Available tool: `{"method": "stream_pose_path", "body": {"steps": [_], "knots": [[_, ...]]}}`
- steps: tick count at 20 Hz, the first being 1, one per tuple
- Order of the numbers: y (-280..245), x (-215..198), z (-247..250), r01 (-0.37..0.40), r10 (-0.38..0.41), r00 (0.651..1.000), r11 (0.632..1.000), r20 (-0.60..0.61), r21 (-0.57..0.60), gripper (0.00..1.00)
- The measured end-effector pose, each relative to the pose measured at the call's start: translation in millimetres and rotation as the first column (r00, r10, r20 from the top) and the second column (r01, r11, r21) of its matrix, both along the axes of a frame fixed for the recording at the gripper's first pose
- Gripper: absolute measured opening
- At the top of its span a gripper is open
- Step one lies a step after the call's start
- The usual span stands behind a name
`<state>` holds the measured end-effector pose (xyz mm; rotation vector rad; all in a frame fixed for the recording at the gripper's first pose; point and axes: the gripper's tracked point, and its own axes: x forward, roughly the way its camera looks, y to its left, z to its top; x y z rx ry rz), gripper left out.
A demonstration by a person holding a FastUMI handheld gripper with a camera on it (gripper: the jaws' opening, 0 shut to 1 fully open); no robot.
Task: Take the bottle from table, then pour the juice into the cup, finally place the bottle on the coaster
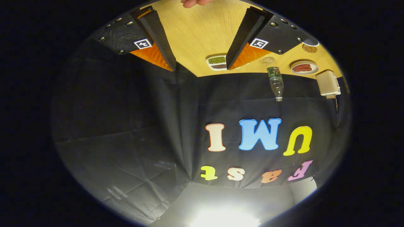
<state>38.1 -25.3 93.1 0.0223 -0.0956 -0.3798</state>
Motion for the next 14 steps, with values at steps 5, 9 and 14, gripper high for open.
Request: {"method": "stream_pose_path", "body": {"steps": [5,9,14], "knots": [[81,-43,51,-0.017,0.017,0.999,1.000,0.036,0.003,0.96],[171,-60,69,-0.122,0.124,0.991,0.992,0.053,-0.031,0.97],[316,-77,76,-0.373,0.382,0.921,0.921,0.074,-0.112,0.97]]}}
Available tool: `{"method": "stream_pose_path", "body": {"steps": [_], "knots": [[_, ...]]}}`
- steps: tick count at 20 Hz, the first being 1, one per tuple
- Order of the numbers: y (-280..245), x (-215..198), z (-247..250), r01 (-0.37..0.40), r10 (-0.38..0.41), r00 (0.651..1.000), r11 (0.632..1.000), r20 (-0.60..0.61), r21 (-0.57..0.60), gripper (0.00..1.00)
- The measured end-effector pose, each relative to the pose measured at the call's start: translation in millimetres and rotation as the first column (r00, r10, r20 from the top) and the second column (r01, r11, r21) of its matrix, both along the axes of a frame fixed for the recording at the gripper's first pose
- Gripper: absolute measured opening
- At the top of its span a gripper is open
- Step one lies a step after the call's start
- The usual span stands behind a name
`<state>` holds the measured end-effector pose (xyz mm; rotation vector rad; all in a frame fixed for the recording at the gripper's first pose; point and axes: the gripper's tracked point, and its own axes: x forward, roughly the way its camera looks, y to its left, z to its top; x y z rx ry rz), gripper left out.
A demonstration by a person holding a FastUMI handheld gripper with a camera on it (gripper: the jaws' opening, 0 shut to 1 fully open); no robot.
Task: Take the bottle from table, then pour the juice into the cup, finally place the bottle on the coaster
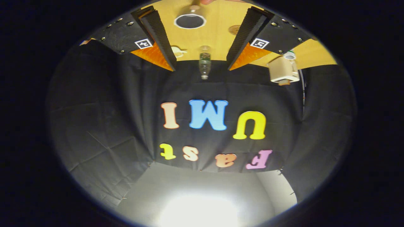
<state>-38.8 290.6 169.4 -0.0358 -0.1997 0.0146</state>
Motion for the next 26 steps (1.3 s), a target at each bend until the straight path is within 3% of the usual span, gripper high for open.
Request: {"method": "stream_pose_path", "body": {"steps": [5,10,20,24,25,26], "knots": [[105,-19,-22,-0.177,0.177,0.984,0.984,-0.035,0.001,0.97],[153,-4,-63,-0.244,0.249,0.965,0.968,-0.084,0.065,0.97],[164,60,-142,-0.185,0.197,0.951,0.980,-0.237,0.072,0.97],[170,70,-153,-0.203,0.219,0.943,0.975,-0.252,0.088,0.97],[171,68,-150,-0.205,0.219,0.944,0.975,-0.247,0.082,0.83],[170,71,-151,-0.197,0.210,0.947,0.978,-0.242,0.076,0.76]]}}
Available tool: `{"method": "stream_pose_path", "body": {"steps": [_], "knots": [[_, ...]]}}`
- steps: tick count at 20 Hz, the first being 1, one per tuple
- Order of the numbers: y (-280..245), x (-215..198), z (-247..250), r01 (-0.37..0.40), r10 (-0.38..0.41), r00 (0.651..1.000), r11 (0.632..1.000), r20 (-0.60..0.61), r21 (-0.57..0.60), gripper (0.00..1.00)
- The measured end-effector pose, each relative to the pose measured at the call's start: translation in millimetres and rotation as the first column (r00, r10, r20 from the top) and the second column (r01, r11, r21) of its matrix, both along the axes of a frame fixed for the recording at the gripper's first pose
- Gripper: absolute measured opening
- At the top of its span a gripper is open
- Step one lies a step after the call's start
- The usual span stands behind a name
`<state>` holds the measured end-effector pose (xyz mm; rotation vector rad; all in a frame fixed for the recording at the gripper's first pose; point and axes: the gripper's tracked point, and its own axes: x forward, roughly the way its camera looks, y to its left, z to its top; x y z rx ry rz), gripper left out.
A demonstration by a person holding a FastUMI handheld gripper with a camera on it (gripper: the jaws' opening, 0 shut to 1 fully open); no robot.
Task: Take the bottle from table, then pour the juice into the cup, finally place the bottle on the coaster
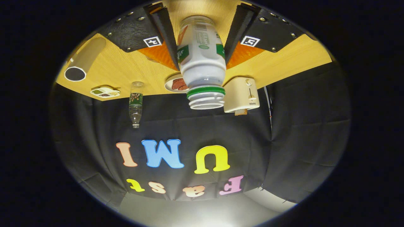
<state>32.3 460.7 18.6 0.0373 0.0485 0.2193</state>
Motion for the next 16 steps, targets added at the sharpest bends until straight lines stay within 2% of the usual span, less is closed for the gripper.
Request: {"method": "stream_pose_path", "body": {"steps": [7,12,16], "knots": [[-2,2,-1,0.012,-0.012,1.000,0.999,-0.001,0.032,0.68],[-6,3,16,0.014,-0.017,1.000,0.979,0.010,0.204,0.68],[-12,5,35,0.000,-0.014,0.999,0.926,0.033,0.378,0.68]]}}
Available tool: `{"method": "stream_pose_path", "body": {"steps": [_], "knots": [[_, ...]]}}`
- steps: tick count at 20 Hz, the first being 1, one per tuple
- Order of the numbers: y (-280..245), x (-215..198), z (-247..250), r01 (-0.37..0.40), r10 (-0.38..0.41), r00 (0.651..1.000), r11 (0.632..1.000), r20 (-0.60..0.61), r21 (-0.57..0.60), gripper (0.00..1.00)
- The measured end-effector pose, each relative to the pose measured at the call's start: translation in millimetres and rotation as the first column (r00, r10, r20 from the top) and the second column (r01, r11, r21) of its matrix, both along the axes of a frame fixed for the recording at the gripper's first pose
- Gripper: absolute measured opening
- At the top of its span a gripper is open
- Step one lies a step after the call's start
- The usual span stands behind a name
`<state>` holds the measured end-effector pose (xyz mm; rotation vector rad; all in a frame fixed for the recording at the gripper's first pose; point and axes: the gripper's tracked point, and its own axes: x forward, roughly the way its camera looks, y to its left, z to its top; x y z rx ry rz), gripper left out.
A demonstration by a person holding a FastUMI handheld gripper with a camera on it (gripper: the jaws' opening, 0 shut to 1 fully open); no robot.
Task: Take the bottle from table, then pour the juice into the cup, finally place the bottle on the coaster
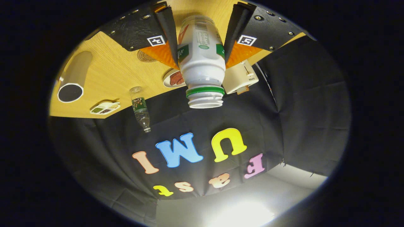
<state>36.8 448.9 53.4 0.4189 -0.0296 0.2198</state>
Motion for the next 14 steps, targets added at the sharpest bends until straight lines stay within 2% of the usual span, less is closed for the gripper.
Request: {"method": "stream_pose_path", "body": {"steps": [3,7,10,14], "knots": [[-9,1,14,-0.004,0.001,1.000,0.989,0.022,0.149,0.68],[-26,3,28,0.002,-0.016,0.999,0.951,0.042,0.310,0.68],[-38,4,33,0.001,-0.026,0.998,0.904,0.053,0.428,0.68],[-56,5,39,0.001,-0.043,0.997,0.817,0.059,0.577,0.68]]}}
